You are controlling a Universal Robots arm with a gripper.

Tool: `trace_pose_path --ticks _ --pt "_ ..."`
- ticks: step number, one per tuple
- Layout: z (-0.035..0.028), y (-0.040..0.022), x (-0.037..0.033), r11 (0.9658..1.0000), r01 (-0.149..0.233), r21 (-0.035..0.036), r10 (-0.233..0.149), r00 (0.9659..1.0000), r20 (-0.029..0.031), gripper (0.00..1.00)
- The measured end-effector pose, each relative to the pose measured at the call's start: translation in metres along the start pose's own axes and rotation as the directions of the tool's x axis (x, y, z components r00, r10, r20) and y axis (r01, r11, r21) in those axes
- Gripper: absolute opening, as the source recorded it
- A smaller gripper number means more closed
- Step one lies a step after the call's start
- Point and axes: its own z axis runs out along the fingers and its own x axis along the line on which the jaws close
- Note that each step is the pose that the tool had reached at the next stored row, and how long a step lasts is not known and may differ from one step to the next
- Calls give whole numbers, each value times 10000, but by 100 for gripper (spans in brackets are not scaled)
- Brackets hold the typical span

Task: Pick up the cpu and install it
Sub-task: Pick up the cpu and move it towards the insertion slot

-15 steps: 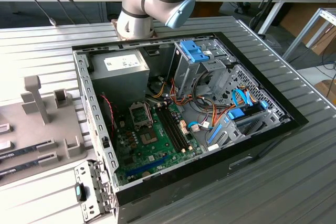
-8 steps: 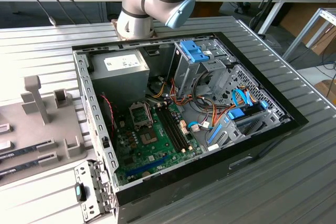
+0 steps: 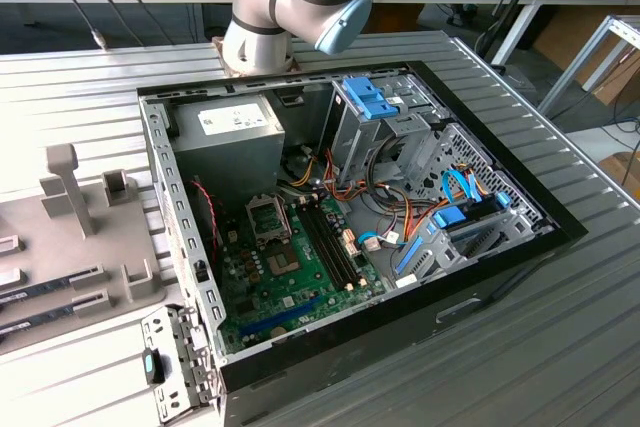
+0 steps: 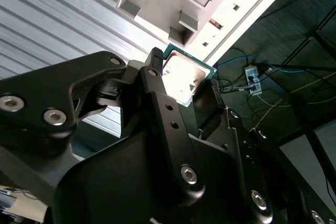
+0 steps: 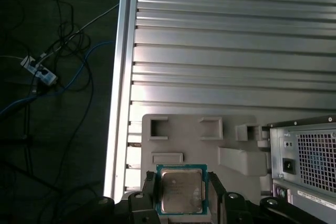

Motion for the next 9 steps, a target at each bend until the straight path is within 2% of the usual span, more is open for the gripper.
trace_pose_path --ticks 9 --pt "-56 10 -2 10000 -2 -77 2 10000 3 47"
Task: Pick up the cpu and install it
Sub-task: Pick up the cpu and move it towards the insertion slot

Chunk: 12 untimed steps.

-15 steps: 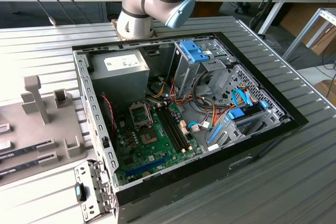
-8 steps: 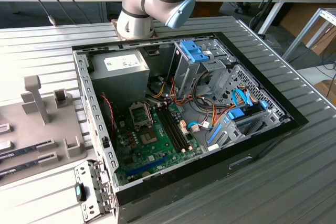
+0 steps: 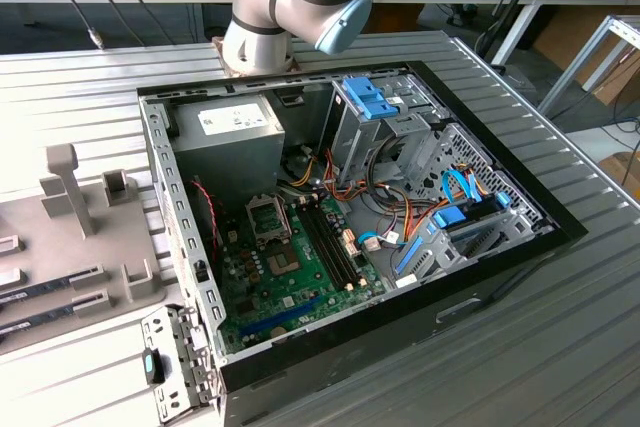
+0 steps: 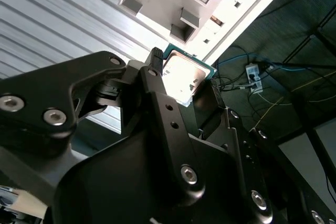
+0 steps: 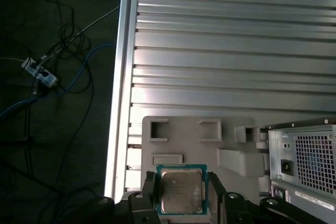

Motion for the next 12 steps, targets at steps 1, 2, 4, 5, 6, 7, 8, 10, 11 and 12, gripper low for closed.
trace_pose_path --ticks 1,2,4,5,6,7,8,10,11,12 --pt "-12 2 0 10000 0 -15 0 10000 1 47" --pt "-18 3 -1 10000 -1 -23 1 10000 1 47" --pt "-31 6 -1 10000 -1 -38 1 10000 2 47" --pt "-36 7 -1 10000 -2 -44 2 10000 2 47" --pt "-44 8 -2 10000 -2 -51 2 10000 1 47" --pt "-51 10 -2 10000 -2 -59 2 10000 2 47" --pt "-58 11 -2 10000 -2 -66 2 10000 2 47" --pt "-75 14 -3 10000 -2 -83 3 10000 3 47" --pt "-82 15 -3 10000 -2 -89 2 10000 3 47" --pt "-92 17 -4 9999 -3 -100 3 10000 4 47"
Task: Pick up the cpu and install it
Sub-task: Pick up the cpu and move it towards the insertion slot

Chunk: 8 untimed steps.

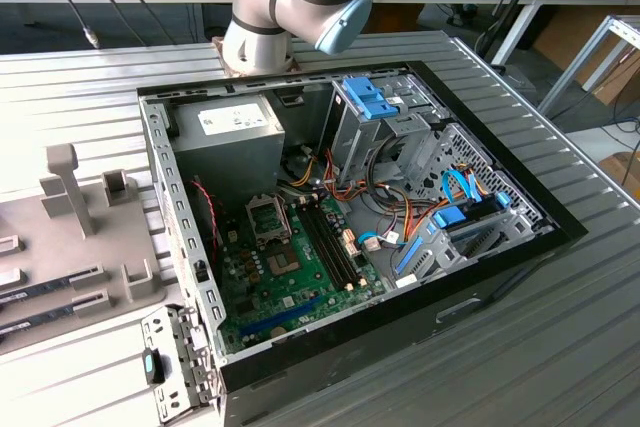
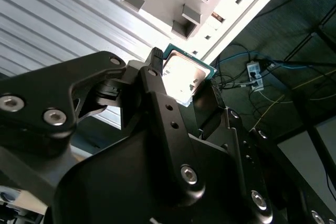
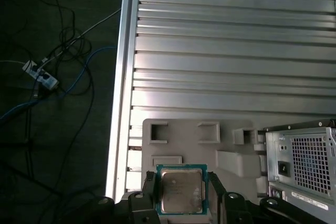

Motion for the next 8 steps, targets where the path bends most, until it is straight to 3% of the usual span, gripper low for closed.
trace_pose_path --ticks 8 --pt "-72 14 -4 10000 -3 -79 3 10000 2 47"
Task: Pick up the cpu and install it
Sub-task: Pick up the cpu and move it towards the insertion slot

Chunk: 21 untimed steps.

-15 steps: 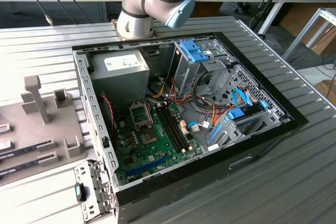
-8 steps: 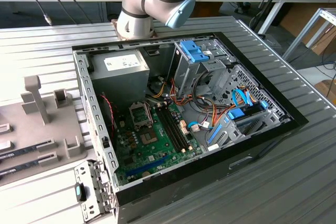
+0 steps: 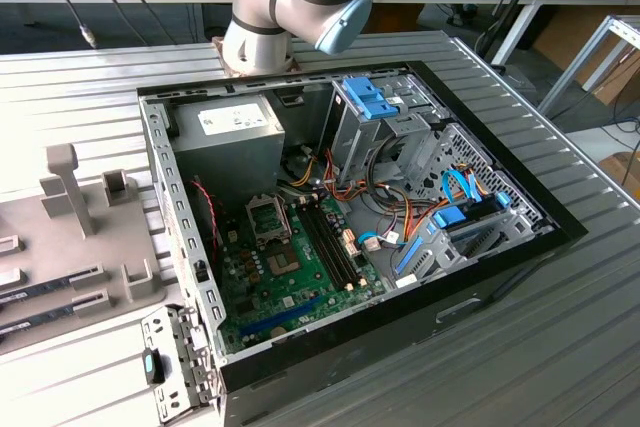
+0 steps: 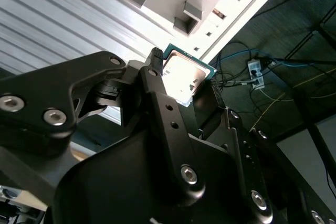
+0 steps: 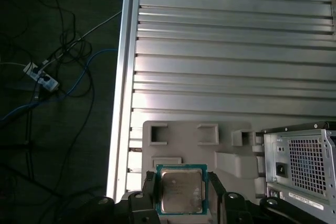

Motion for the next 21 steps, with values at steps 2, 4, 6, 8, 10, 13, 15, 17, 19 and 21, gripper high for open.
trace_pose_path --ticks 2,4,6,8,10,13,15,17,19,21 --pt "-9 2 -1 10000 0 -13 0 10000 1 47" --pt "-21 4 -1 10000 0 -27 0 10000 1 47" --pt "-37 8 -2 10000 -1 -46 1 10000 1 47" --pt "-50 11 -2 10000 -2 -62 2 10000 2 47" --pt "-65 14 -3 10000 -2 -80 2 10000 3 47" --pt "-88 18 -4 9999 -3 -102 3 10000 4 47" --pt "-99 21 -4 9999 -4 -112 4 10000 4 47" --pt "-109 23 -5 9999 -4 -126 4 10000 5 47" --pt "-119 25 -5 9999 -4 -139 4 10000 5 47" --pt "-126 26 -5 9999 -5 -151 5 10000 6 47"
